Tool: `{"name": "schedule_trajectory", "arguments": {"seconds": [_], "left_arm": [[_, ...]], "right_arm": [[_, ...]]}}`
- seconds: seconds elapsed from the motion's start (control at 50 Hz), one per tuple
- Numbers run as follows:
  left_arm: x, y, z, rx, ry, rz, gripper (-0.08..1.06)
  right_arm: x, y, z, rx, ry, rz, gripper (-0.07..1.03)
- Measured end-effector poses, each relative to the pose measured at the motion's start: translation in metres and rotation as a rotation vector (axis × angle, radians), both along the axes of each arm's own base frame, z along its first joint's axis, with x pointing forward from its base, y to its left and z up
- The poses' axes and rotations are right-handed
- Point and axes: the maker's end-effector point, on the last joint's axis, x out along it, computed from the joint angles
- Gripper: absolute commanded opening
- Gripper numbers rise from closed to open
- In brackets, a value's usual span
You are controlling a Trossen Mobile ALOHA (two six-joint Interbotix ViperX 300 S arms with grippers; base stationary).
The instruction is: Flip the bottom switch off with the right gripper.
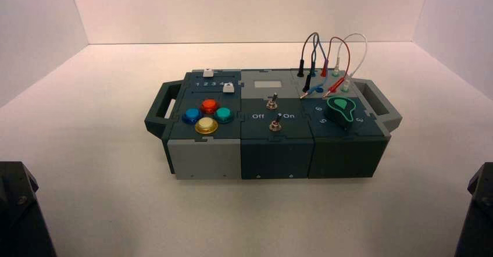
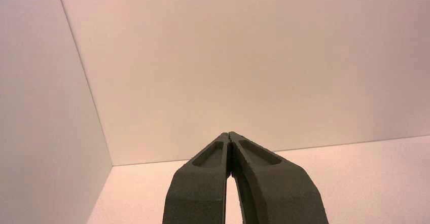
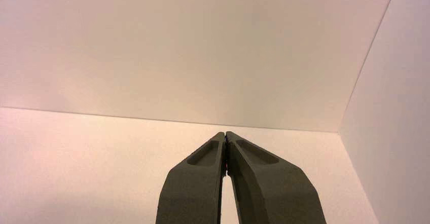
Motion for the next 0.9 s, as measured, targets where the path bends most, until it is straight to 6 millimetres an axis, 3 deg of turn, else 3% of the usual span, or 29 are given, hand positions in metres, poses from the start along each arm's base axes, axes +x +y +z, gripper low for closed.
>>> {"name": "schedule_trajectory", "arguments": {"seconds": [0.4,0.52,0.66,0.9], "left_arm": [[0.0,0.0,-0.001,0.0,0.005,0.0,-0.03],[-0.002,-0.002,-0.009,0.003,0.064,-0.01,-0.03],[-0.003,-0.009,-0.021,0.009,0.183,-0.041,-0.03],[-0.013,-0.021,-0.044,-0.018,0.384,-0.08,-0.03]], "right_arm": [[-0.001,0.0,-0.007,-0.002,0.045,0.0,-0.02],[-0.003,0.002,-0.013,0.007,0.107,0.002,-0.02],[-0.007,0.014,-0.019,0.016,0.18,0.038,-0.02],[-0.014,0.052,-0.032,-0.017,0.37,0.165,-0.02]]}}
